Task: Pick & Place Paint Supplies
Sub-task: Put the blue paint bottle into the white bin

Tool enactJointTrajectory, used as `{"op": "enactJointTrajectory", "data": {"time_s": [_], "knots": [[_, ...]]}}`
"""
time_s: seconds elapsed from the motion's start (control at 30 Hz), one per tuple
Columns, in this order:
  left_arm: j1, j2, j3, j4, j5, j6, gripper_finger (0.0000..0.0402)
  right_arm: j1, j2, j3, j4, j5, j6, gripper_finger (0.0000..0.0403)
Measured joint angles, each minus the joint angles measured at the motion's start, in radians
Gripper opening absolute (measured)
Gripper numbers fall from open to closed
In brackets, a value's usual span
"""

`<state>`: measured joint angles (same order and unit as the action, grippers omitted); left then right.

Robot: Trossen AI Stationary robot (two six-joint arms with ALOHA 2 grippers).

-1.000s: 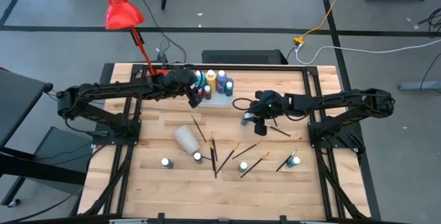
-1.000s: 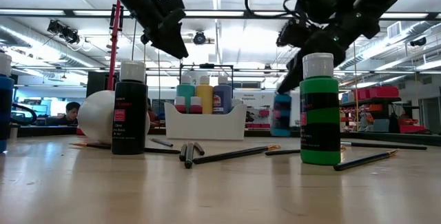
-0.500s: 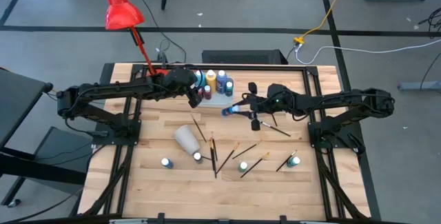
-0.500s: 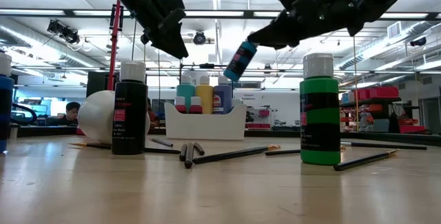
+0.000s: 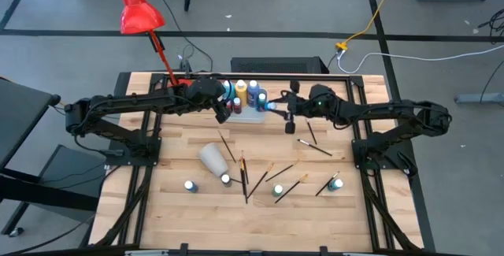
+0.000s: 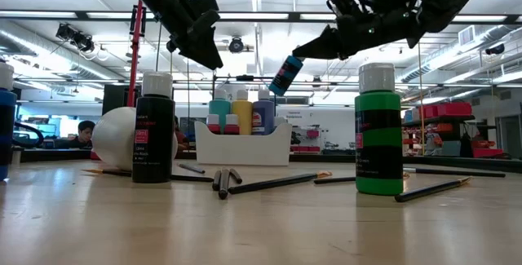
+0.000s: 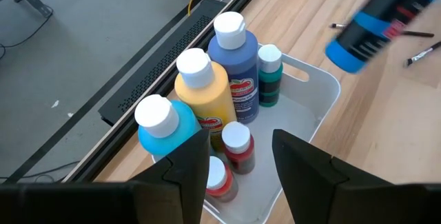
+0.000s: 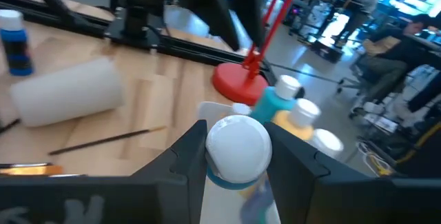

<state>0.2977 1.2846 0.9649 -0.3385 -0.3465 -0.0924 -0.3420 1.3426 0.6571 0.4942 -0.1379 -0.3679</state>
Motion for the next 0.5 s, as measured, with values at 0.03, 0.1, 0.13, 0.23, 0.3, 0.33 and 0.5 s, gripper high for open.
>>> {"op": "enactJointTrajectory", "data": {"time_s": [0.03, 0.1, 0.13, 0.23, 0.3, 0.33, 0.5], "knots": [[0.0, 0.0, 0.0, 0.0, 0.0, 0.001, 0.0167, -0.009, 0.0, 0.0, 0.006, -0.002, 0.0, 0.0122], [0.0, 0.0, 0.0, 0.0, 0.0, 0.001, 0.0167, -0.023, 0.0, 0.0, 0.018, -0.02, 0.0, 0.0123], [0.0, 0.0, 0.0, 0.0, 0.0, 0.0, 0.0167, -0.028, 0.0, 0.0, 0.024, -0.035, 0.001, 0.0123], [0.0, 0.0, 0.0, 0.0, 0.0, 0.001, 0.0167, -0.038, 0.0, 0.0, 0.045, -0.081, 0.004, 0.0123], [0.0, 0.0, 0.0, 0.0, 0.0, 0.001, 0.0167, -0.04, 0.0, 0.0, 0.045, -0.093, 0.004, 0.0123], [0.0, 0.0, 0.0, 0.0, 0.0, 0.0, 0.0167, -0.04, 0.0, 0.0, 0.045, -0.092, 0.004, 0.0123], [0.0, 0.0, 0.0, 0.0, 0.0, 0.001, 0.0167, -0.041, 0.02, 0.0, 0.057, -0.092, 0.014, 0.0123]]}}
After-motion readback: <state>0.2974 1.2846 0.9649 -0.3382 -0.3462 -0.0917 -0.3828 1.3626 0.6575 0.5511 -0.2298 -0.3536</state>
